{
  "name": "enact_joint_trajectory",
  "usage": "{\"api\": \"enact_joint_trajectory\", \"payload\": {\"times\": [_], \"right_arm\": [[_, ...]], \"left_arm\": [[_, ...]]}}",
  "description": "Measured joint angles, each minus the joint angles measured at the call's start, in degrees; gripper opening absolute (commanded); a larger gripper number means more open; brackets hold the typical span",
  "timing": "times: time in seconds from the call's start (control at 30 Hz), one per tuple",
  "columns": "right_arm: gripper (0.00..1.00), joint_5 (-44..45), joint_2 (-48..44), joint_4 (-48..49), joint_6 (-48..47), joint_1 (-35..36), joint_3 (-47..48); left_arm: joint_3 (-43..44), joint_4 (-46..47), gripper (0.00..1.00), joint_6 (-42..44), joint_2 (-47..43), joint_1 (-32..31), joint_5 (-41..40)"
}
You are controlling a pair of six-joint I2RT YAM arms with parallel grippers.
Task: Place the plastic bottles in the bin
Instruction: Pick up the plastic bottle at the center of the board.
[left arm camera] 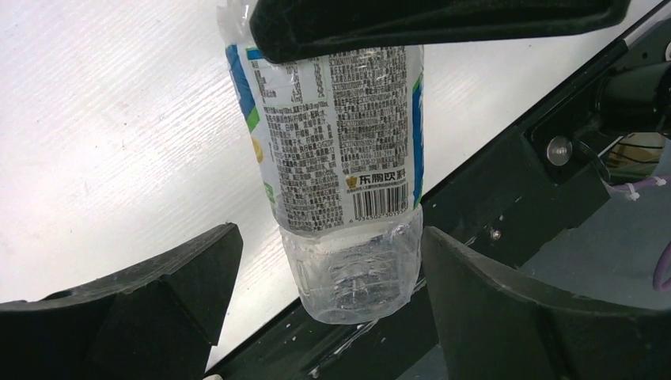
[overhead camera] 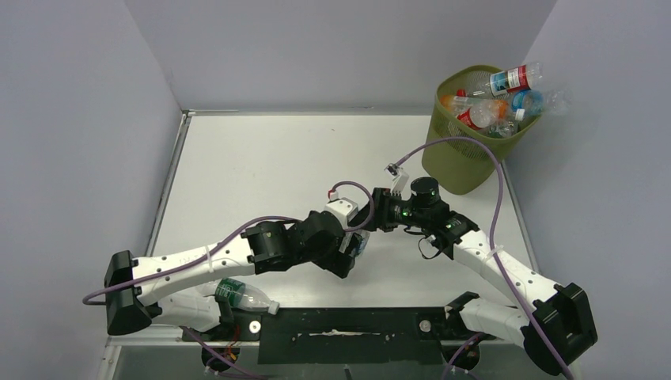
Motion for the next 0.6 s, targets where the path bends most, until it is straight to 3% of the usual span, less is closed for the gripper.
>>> {"api": "enact_joint_trajectory", "payload": {"times": [0.6], "right_arm": [[0.47, 0.04, 0.00, -0.07, -0.13, -0.02, -0.02]], "left_arm": [[0.13, -0.04, 0.85, -0.55, -5.81, 0.00, -1.95]]}}
